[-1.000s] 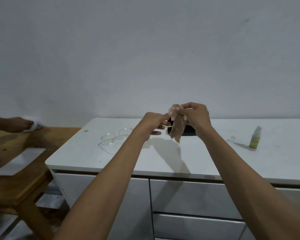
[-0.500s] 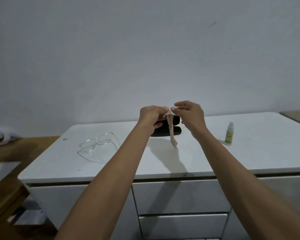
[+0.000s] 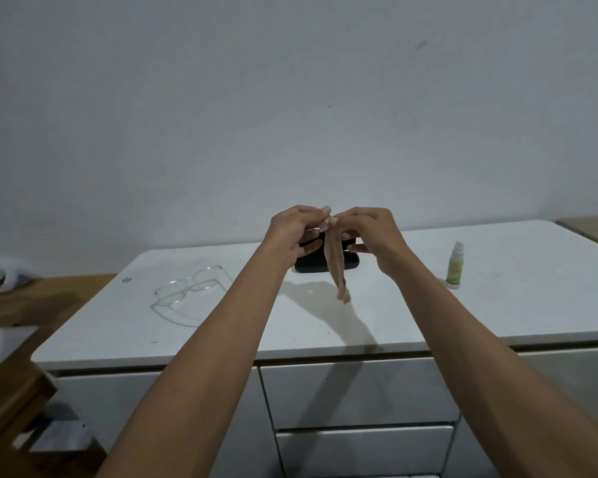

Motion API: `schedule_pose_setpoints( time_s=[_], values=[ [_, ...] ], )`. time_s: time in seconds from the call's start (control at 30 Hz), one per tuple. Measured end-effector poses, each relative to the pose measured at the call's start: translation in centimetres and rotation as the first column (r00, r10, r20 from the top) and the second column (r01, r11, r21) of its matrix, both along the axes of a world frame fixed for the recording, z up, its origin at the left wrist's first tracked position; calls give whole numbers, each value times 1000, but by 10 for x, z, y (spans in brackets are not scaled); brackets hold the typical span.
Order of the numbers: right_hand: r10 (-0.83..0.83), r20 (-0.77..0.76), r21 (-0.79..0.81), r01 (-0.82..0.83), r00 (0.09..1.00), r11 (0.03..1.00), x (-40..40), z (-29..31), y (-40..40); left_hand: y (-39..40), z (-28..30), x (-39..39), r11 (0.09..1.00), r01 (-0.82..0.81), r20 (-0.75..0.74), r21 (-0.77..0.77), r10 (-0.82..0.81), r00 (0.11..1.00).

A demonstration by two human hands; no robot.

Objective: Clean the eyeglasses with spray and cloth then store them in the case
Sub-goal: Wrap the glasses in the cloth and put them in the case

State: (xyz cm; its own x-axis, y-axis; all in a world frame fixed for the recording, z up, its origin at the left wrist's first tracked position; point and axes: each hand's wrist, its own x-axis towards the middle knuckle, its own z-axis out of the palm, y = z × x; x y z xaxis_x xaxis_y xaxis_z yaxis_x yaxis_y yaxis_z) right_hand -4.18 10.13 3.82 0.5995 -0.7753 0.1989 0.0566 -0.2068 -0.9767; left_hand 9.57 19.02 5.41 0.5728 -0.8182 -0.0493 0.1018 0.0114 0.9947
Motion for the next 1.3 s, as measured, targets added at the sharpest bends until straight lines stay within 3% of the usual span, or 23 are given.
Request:
schedule_pose_setpoints(
  time_s=[0.17, 0.33, 0.5, 0.57, 0.77, 0.93, 1.03, 1.13, 1.23, 1.3],
  values=[
    [-79, 67, 217, 63, 995, 974, -4, -1, -4, 9, -1, 12, 998, 59, 84, -27, -56, 995],
    [-118, 59, 162, 108, 991, 981, -9, -8, -12, 23, 0, 36, 989, 21, 504, 146, -93, 859],
    [-144, 20, 112, 140, 989, 984, -8, -18, -19, 24, -9, 54, 968, -43, 671, 248, -140, 728],
    [-147, 6, 95, 145, 989, 985, -6, -22, -19, 22, -13, 56, 967, -70, 672, 244, -116, 731],
    [-160, -5, 86, 160, 987, 983, 1, -25, -26, 19, -19, 59, 984, -95, 503, 152, 6, 864],
    [-139, 38, 64, 136, 990, 989, 8, -14, -32, 14, -8, 62, 985, -168, 469, -44, 169, 867],
    [-100, 85, 39, 96, 991, 995, 8, -7, -35, 15, 2, 66, 985, -130, 467, -114, 168, 868],
    [-24, 21, 12, 23, 999, 1000, 2, -15, -38, 24, 0, 71, 999, -21, 526, -41, 39, 850],
    [88, -236, -18, -95, 968, 995, -8, -34, -37, 37, -19, 77, 959, 134, 573, 249, -258, 778],
    [168, -424, -30, -200, 890, 979, -14, -46, -32, 45, -36, 77, 853, 208, 531, 478, -470, 705]
  ],
)
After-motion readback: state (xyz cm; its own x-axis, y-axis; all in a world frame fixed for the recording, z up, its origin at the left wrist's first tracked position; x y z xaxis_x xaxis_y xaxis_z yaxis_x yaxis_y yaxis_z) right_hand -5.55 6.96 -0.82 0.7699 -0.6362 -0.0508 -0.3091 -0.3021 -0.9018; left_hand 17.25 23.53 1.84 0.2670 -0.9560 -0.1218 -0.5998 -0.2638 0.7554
